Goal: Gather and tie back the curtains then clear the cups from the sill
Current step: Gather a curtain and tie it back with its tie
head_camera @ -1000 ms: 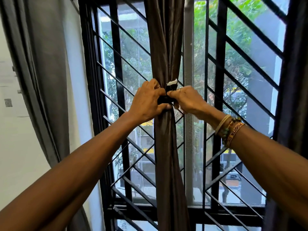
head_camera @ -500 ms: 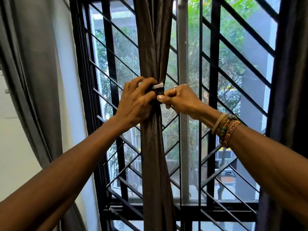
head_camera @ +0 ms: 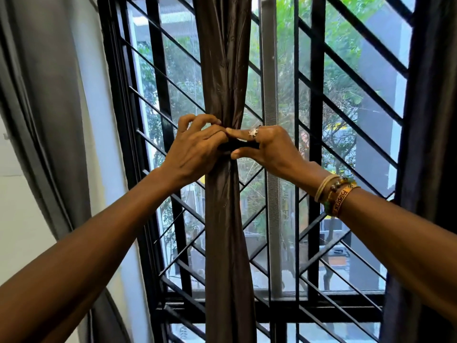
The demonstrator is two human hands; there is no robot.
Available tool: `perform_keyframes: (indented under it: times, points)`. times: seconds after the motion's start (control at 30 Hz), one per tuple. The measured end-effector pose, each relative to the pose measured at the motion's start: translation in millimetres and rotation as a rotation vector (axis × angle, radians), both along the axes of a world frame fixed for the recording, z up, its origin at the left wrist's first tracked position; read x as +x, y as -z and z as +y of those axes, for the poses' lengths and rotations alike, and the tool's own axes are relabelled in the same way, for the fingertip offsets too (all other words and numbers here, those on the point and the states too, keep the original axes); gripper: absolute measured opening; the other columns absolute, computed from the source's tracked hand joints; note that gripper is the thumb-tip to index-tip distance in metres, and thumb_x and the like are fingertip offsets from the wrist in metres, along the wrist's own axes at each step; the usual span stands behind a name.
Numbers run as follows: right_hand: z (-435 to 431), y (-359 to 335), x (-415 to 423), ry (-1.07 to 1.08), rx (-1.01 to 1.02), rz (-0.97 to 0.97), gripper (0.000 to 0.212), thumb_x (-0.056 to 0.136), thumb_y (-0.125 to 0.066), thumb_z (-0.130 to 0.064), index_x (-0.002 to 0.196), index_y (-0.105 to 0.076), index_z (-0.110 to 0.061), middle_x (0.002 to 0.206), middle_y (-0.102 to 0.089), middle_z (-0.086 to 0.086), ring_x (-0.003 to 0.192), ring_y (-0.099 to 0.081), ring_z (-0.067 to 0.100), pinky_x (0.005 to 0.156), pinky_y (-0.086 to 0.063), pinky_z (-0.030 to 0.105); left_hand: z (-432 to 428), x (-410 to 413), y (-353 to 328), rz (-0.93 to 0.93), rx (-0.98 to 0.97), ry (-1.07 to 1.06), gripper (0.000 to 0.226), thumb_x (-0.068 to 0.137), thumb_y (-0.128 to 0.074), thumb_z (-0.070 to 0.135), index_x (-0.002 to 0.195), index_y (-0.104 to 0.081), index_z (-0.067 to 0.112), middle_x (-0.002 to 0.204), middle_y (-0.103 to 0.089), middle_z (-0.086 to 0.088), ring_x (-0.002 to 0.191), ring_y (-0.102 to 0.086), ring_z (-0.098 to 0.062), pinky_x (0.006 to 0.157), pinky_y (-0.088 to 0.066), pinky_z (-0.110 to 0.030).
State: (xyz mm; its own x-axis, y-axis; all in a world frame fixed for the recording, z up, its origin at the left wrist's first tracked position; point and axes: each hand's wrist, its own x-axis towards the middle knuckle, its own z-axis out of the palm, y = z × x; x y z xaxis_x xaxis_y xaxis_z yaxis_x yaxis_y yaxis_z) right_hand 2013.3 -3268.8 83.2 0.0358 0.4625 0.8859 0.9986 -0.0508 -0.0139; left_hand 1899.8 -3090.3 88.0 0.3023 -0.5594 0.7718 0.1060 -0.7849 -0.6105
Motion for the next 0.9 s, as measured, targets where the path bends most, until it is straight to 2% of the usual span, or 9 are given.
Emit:
perform_keyframes:
  times: [0.1, 0.2, 0.3, 0.37, 0.5, 0.6, 0.7, 0.8, 0.9]
  points:
    - [-6, -11, -5, 0.052, -0.124, -0.044, 0.047, 0.080, -0.078, -0.034, 0.125, -0.067, -0.024, 0.108, -0.075, 0.005, 0.087, -0.071, 0.016, 0.076, -0.057, 0.035, 0, 0, -3, 0.113, -0.096, 0.061, 0.014, 0.085, -0.060, 0.019, 0.093, -0.065, 0.009, 0.111, -0.069, -0.005, 0.112, -0.056, -0.036, 0.087, -0.041, -0.050]
    - [-9, -19, -12, 0.101, -0.249, -0.040, 0.039, 0.083, -0.077, -0.030, 0.121, -0.070, -0.028, 0.105, -0.076, 0.001, 0.063, -0.055, -0.015, 0.062, -0.039, 0.013, 1, 1, -5, 0.153, -0.173, 0.094, 0.016, 0.076, -0.069, 0.008, 0.091, -0.066, 0.006, 0.116, -0.062, -0.011, 0.110, -0.050, -0.037, 0.089, -0.041, -0.042]
    - [-10, -28, -13, 0.109, -0.384, 0.037, 0.039, 0.085, -0.075, -0.027, 0.124, -0.069, -0.024, 0.104, -0.072, -0.008, 0.059, -0.044, -0.027, 0.062, -0.031, 0.001, 3, -2, -8, 0.213, -0.236, 0.085, 0.021, 0.075, -0.075, 0.019, 0.091, -0.066, 0.009, 0.123, -0.053, -0.015, 0.113, -0.045, -0.035, 0.084, -0.042, -0.035]
    - [-12, -39, -19, 0.128, -0.504, 0.051, 0.035, 0.088, -0.073, -0.026, 0.123, -0.070, -0.021, 0.103, -0.067, -0.013, 0.071, -0.054, -0.017, 0.073, -0.037, 0.001, 2, -5, -12, 0.252, -0.238, 0.051, 0.028, 0.074, -0.076, 0.029, 0.092, -0.065, 0.010, 0.127, -0.048, -0.017, 0.113, -0.045, -0.035, 0.083, -0.044, -0.037]
    - [-10, -64, -25, 0.158, -0.794, 0.080, 0.016, 0.092, -0.068, -0.024, 0.107, -0.075, -0.021, 0.107, -0.072, 0.007, 0.088, -0.063, 0.016, 0.078, -0.048, 0.014, -6, -5, -14, 0.256, -0.330, 0.094, 0.038, 0.068, -0.081, 0.012, 0.097, -0.057, 0.009, 0.126, -0.045, -0.018, 0.114, -0.047, -0.033, 0.089, -0.047, -0.043]
    - [-4, -76, -24, 0.190, -0.964, 0.203, 0.013, 0.091, -0.069, -0.028, 0.101, -0.072, -0.036, 0.110, -0.066, 0.024, 0.095, -0.060, 0.050, 0.085, -0.056, 0.056, -11, -7, -13, 0.211, -0.348, 0.078, 0.040, 0.067, -0.081, 0.010, 0.097, -0.054, 0.008, 0.122, -0.046, -0.017, 0.108, -0.049, -0.034, 0.082, -0.049, -0.045]
    - [-7, -83, -28, 0.191, -0.999, 0.329, 0.012, 0.098, -0.061, -0.018, 0.106, -0.069, -0.019, 0.070, -0.049, 0.008, 0.053, -0.039, 0.023, 0.045, -0.036, 0.028, -16, -5, 2, 0.072, -0.359, 0.117, 0.026, 0.067, -0.077, 0.005, 0.083, -0.057, 0.010, 0.097, -0.055, -0.014, 0.085, -0.054, -0.032, 0.067, -0.047, -0.045]
    - [-10, -79, -26, 0.143, -0.978, 0.440, 0.013, 0.102, -0.054, -0.015, 0.091, -0.061, -0.013, 0.061, -0.036, 0.000, 0.044, -0.026, 0.009, 0.040, -0.023, 0.020, -22, -2, 23, 0.141, -0.701, 0.262, 0.018, 0.071, -0.077, 0.006, 0.080, -0.064, 0.014, 0.076, -0.063, -0.002, 0.067, -0.060, -0.022, 0.065, -0.052, -0.045]
    - [-10, -63, -15, 0.018, -0.869, 0.597, 0.022, 0.105, -0.047, -0.020, 0.083, -0.050, -0.017, 0.059, -0.037, -0.002, 0.042, -0.025, 0.007, 0.039, -0.022, 0.018, -26, -9, 33, 0.442, -1.204, 0.459, 0.030, 0.067, -0.084, 0.023, 0.092, -0.069, 0.017, 0.083, -0.074, -0.006, 0.074, -0.070, -0.016, 0.079, -0.058, -0.039]
